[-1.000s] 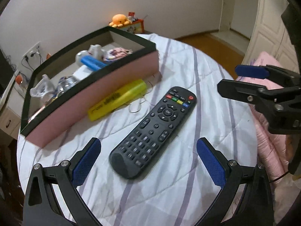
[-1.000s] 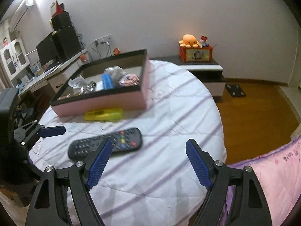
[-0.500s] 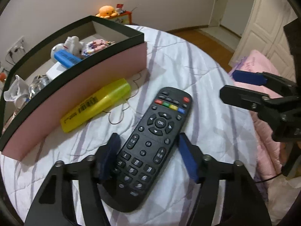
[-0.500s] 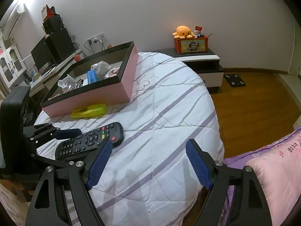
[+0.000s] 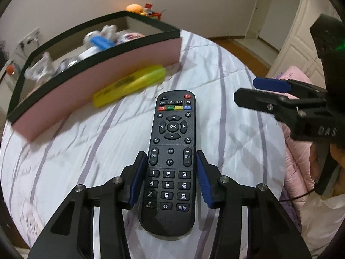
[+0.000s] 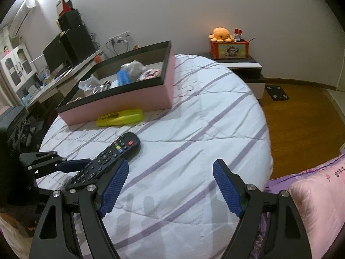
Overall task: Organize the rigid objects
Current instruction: 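Grasp the black TV remote with left tool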
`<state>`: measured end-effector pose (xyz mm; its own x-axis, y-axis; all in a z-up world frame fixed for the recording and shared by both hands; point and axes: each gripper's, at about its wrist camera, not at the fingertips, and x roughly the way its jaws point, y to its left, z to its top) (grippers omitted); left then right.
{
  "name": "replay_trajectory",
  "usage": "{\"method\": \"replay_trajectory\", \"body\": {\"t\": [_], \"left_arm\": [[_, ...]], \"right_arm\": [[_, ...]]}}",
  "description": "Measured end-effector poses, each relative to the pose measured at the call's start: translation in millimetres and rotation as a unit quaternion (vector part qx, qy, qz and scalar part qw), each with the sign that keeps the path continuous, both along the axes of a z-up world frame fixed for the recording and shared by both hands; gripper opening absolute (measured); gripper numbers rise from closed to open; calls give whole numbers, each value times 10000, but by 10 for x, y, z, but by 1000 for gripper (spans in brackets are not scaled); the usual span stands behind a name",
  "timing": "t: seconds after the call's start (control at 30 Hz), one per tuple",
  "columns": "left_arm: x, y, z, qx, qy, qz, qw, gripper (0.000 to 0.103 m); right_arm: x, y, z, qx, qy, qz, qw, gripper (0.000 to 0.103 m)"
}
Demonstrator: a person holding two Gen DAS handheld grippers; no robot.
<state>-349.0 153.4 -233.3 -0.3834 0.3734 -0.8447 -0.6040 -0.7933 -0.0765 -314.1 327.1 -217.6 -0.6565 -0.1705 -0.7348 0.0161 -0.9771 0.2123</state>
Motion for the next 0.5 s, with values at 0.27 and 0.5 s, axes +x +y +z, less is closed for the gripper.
{"method": "replay_trajectory", "body": {"t": [0.27, 0.5], "left_arm": [[103, -489, 32, 27, -1, 504, 9987, 46], [29, -504, 9, -26, 21, 658, 9978, 50]], "right_arm": [[-53, -238, -59, 28, -83, 225, 9997, 82], [-135, -349, -107, 88, -145, 343, 9993, 82]]}}
